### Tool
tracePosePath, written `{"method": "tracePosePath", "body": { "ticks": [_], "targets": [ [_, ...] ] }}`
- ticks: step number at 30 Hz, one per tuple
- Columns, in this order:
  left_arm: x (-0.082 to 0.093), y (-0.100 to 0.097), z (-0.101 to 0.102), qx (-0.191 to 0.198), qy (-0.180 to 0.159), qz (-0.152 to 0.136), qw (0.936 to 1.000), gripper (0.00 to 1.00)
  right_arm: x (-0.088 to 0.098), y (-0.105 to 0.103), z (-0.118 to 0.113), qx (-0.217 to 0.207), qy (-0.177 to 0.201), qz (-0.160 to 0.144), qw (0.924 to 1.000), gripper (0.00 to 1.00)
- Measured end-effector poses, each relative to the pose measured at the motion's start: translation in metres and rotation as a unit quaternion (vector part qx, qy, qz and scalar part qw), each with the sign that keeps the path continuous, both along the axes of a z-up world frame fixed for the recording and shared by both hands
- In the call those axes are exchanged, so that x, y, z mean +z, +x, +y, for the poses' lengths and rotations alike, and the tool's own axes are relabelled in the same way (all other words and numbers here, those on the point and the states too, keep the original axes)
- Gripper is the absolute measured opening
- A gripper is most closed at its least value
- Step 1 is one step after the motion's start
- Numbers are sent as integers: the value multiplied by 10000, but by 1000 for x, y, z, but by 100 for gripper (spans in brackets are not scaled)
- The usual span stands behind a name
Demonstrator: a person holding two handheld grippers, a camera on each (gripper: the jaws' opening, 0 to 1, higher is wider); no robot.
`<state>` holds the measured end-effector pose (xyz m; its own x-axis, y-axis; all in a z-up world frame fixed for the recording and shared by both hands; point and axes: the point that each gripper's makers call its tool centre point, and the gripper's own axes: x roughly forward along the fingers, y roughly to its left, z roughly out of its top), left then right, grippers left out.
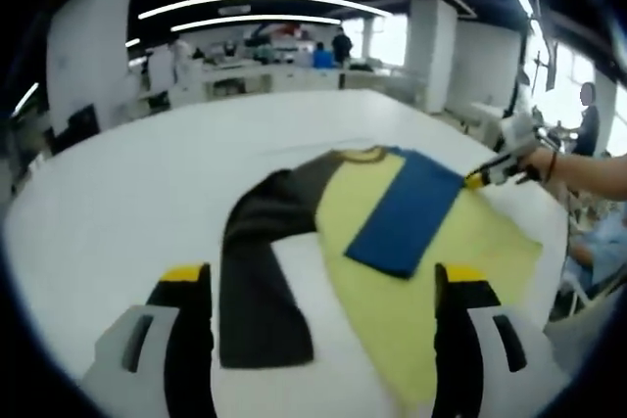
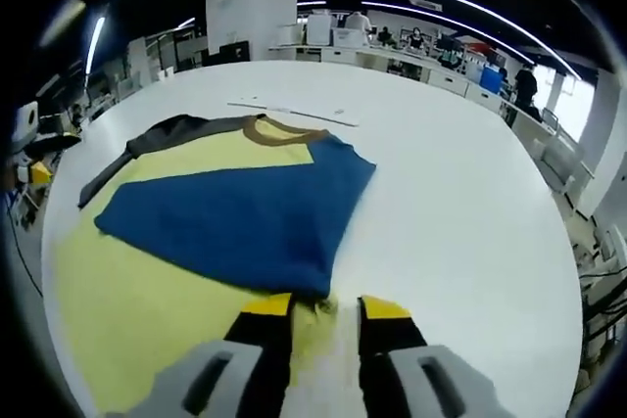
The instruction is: Fold the garment on the visible template until the final outline fits inside the template.
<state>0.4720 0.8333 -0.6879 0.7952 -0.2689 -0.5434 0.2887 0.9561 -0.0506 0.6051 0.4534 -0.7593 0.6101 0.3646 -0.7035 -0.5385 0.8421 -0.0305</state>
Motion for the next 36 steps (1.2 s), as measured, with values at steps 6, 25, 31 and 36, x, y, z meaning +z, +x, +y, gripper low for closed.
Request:
{"method": "tracePosePath", "body": {
  "ticks": [6, 25, 31, 36],
  "targets": [
    [-5, -7, 11, 175, -17, 114, 9998, 85, 29, -7, 17, 303, 163, -191, 9992, 57],
    [-12, -22, 52, 669, 77, 124, 9977, 64, 97, -88, 37, 792, 623, -316, 9944, 94],
    [-32, -29, 74, 1003, 11, 289, 9945, 58, 113, -103, 32, 714, 791, -488, 9931, 98],
    [-44, -32, 78, 1128, 43, 419, 9927, 49, 123, -117, 29, 808, 779, -637, 9916, 99]
  ]
}}
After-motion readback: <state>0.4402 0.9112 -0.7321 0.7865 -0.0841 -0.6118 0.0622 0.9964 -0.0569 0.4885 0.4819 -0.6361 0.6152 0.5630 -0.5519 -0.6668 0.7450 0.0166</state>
